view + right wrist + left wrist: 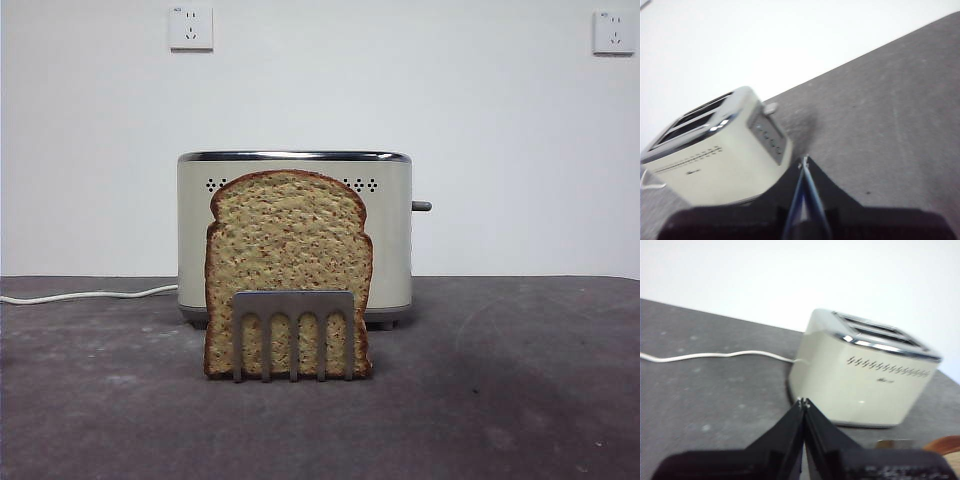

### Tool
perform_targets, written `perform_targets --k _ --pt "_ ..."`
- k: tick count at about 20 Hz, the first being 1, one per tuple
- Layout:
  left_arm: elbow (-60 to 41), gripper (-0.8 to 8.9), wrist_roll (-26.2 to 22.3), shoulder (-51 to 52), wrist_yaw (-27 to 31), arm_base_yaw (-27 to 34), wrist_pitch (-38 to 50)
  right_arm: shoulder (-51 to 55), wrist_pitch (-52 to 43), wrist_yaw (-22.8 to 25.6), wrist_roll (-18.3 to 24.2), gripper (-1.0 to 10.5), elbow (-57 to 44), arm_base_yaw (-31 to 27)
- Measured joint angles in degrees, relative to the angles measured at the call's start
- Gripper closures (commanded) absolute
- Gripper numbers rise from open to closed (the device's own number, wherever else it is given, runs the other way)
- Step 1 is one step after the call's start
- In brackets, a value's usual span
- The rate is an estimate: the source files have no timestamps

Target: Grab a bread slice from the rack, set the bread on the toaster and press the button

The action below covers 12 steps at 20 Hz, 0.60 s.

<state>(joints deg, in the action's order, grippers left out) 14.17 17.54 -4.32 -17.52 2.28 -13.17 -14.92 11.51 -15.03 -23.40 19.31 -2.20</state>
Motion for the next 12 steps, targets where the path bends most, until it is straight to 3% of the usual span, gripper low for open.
perform_targets --k 6,12 --pt "9.7 8.22 -0.2 -7.2 -6.8 0.0 -2.6 -10.5 9.1 -6.4 5.9 9.6 13.2 0.0" --pt "20.7 8.22 -4.8 -16.7 -15.8 0.0 -11.3 -19.4 23.2 -12.4 14.1 9.6 28.0 0.2"
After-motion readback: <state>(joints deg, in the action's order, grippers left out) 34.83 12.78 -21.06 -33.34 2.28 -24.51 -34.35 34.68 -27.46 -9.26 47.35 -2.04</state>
